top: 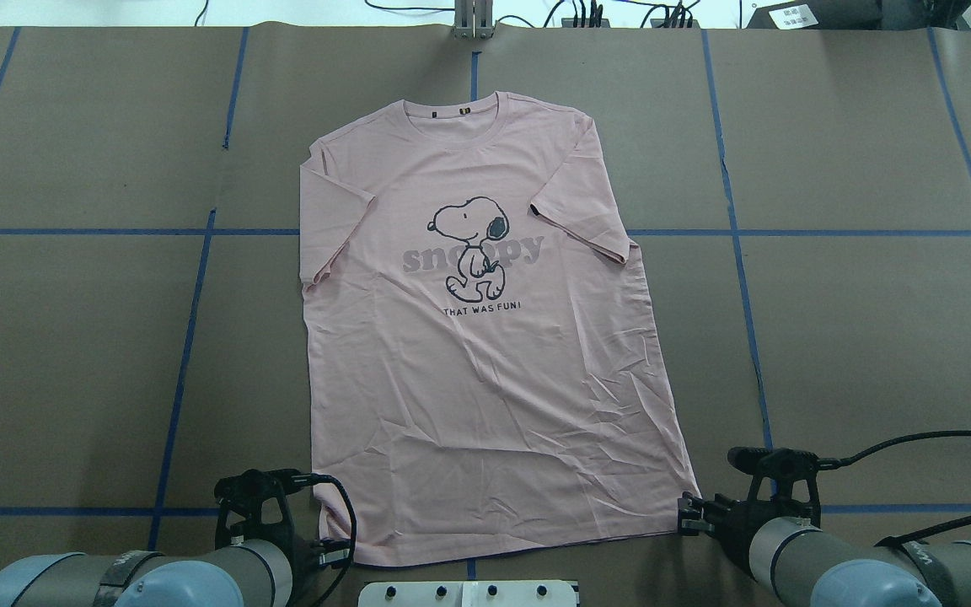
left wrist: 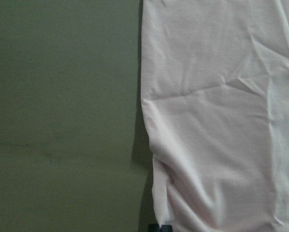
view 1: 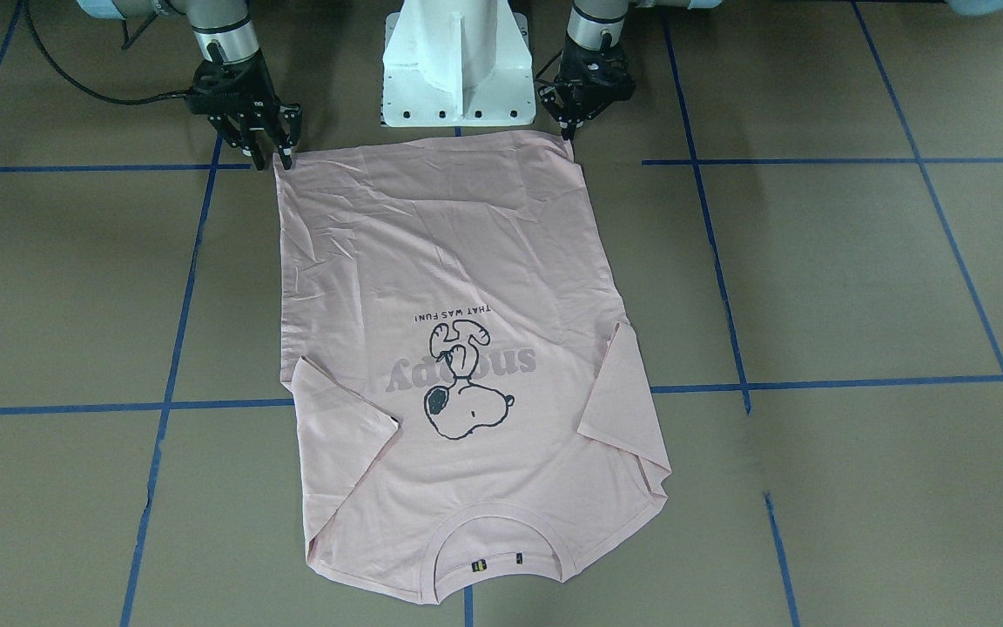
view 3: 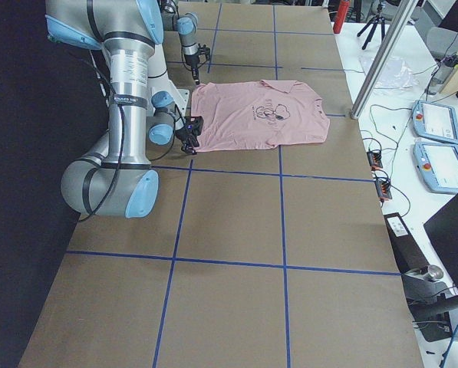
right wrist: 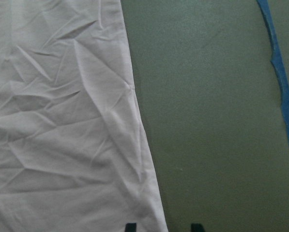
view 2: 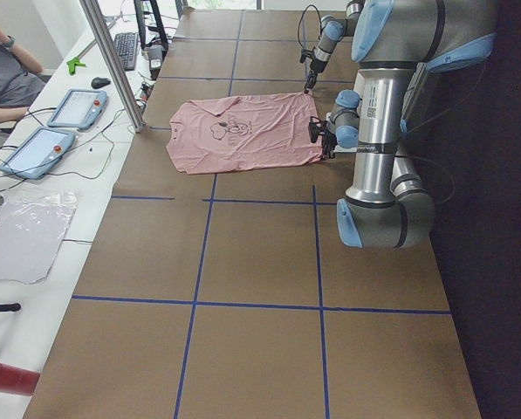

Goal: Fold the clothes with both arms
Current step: 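Close both grippers on the hem corners of the pink shirt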

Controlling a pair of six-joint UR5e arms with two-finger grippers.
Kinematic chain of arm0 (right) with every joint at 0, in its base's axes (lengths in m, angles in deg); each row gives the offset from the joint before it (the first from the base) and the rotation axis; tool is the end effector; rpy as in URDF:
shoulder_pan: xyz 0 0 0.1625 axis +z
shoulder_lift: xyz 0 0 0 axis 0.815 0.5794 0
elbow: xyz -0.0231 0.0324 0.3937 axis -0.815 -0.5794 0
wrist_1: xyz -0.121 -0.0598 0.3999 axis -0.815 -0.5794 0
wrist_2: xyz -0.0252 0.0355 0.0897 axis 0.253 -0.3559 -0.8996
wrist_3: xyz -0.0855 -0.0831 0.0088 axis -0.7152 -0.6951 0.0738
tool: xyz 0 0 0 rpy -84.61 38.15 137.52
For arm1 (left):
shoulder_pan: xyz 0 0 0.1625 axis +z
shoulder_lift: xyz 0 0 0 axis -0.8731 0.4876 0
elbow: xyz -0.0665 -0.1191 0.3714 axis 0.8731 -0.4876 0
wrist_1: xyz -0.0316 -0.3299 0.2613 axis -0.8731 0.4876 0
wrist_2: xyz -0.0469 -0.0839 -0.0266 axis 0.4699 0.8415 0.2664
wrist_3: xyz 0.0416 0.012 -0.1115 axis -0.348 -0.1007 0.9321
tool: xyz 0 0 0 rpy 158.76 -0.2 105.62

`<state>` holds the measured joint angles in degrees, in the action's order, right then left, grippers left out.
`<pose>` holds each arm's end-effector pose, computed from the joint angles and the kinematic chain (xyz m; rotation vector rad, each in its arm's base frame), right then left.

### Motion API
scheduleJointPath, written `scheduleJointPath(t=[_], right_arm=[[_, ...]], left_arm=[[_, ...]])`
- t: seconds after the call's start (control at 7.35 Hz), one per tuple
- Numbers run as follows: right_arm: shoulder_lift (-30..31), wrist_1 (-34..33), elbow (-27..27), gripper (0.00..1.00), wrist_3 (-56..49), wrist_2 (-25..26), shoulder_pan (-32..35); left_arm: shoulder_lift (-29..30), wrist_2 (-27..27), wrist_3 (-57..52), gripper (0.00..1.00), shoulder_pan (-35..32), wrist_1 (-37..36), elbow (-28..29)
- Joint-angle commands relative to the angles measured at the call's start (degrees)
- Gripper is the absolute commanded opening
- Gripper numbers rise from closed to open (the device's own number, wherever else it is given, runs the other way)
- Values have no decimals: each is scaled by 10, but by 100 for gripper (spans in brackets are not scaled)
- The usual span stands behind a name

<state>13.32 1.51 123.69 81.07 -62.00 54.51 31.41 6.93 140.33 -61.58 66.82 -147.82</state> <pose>-0.4668 -0.1701 0.3980 0.2724 -0.8369 0.1932 0.5370 -0.1567 0.2915 0.0787 0.8887 -0.1884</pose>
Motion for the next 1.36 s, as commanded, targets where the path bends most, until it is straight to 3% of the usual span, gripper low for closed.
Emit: scheduleJointPath(t=[0.0, 0.95, 1.22], right_arm=[[-3, 0, -1, 46, -1, 0, -1], [-3, 0, -1, 40, -1, -1, -10], [-3, 0, 0, 30, -1, -1, -11]], left_arm=[[0, 0, -1, 0, -1, 0, 0], [-1, -1, -1, 0, -3, 0, 0], [-1, -1, -1, 0, -3, 0, -1]])
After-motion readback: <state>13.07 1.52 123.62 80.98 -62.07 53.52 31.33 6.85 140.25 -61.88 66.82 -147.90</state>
